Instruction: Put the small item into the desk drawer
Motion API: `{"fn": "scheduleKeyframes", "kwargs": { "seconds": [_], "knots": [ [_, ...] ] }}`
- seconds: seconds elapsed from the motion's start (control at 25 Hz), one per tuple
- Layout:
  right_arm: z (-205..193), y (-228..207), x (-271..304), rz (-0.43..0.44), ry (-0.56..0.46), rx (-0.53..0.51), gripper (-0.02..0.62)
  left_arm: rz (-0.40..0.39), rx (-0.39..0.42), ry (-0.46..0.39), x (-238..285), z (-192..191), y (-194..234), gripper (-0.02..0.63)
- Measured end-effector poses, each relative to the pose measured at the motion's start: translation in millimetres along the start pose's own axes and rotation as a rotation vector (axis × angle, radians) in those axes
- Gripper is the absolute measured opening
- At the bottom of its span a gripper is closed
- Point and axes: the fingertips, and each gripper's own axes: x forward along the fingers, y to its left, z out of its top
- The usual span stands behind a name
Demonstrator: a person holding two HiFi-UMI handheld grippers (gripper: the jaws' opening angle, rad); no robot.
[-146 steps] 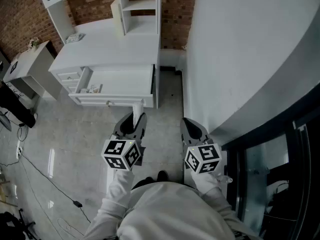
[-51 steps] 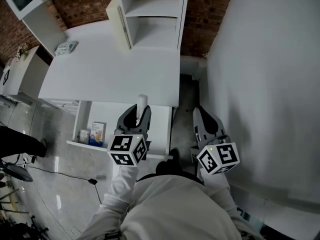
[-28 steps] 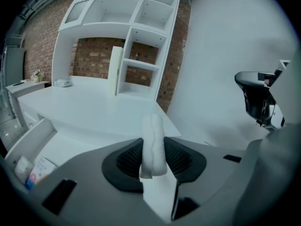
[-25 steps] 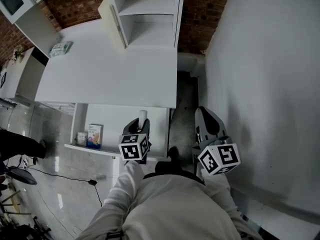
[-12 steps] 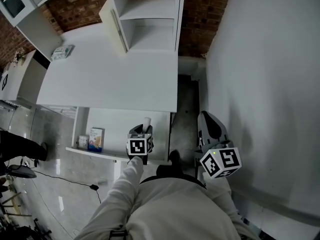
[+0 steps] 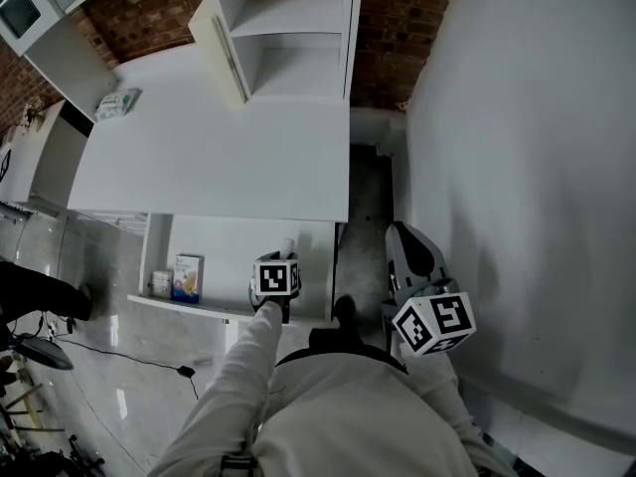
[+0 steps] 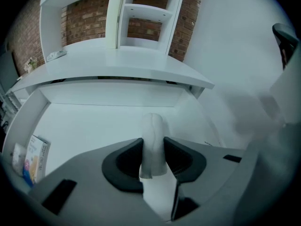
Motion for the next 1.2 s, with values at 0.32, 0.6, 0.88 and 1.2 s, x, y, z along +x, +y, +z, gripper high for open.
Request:
{"fn": "scheduleKeyframes", "kwargs": {
  "seconds": [0.32,0.6,0.88,1.2],
  "knots": [
    [-6,-1,3,-0.001,0.021,0.007,0.028,0.019,0.012,0.103,18,-14,3,0.143],
    [-8,-4,4,-0.01,0.031,0.01,0.028,-0.023,-0.01,0.165,46,-39,5,0.143],
    [-11,-3,7,-0.003,0.043,0.02,0.028,-0.006,0.008,0.193,41,-39,5,0.143],
    [-14,-1,6,0.005,0.043,0.01,0.028,-0.031,-0.022,0.215,47,-42,1,0.179]
  ]
}}
